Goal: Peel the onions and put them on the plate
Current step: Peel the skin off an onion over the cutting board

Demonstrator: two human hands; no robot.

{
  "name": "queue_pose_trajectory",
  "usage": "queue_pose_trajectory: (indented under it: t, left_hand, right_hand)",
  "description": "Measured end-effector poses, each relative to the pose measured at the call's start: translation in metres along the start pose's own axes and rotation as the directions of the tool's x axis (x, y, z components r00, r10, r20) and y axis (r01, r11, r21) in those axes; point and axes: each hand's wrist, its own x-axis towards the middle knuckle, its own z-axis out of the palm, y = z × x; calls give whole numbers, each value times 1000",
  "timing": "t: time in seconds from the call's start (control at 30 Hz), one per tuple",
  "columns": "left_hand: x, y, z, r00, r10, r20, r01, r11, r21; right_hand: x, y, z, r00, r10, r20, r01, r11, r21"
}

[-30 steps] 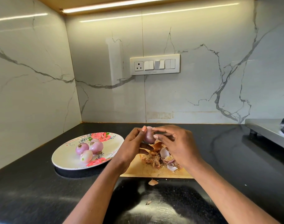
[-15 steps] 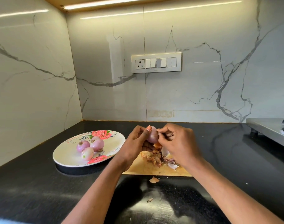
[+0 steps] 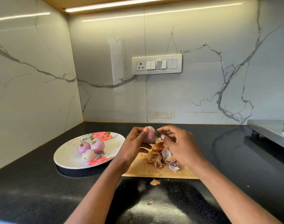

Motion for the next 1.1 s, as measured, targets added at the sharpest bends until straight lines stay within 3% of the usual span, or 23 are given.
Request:
queue_pose_trajectory:
  t: [0.27, 0.5, 0.6, 0.93, 1.0, 1.1]
  left_hand:
    - [0, -2, 4, 999, 38, 13, -38, 999, -22]
    - [1, -6, 7, 995, 104, -2, -104, 994, 45]
    - [1, -5, 6, 996, 87, 14, -87, 996, -12]
    - [3, -2, 1, 999, 48, -24, -52, 979, -196]
    - [2, -1, 1, 999, 46, -20, -49, 981, -188]
    - [1, 0, 2, 999, 41, -15, -43, 985, -170]
  right_hand:
    - [-4, -3, 6, 996, -35, -85, 37, 999, 26]
    - [-6, -8, 9, 987, 19, -160, -21, 1000, -10]
    - [-6, -9, 10, 980, 40, -197, -44, 999, -15]
    - [4, -6, 6, 969, 243, -35, -210, 896, 391]
    - [3, -4, 6, 976, 217, -20, -202, 934, 296]
    - [-1, -3, 8, 995, 103, 17, -102, 994, -31]
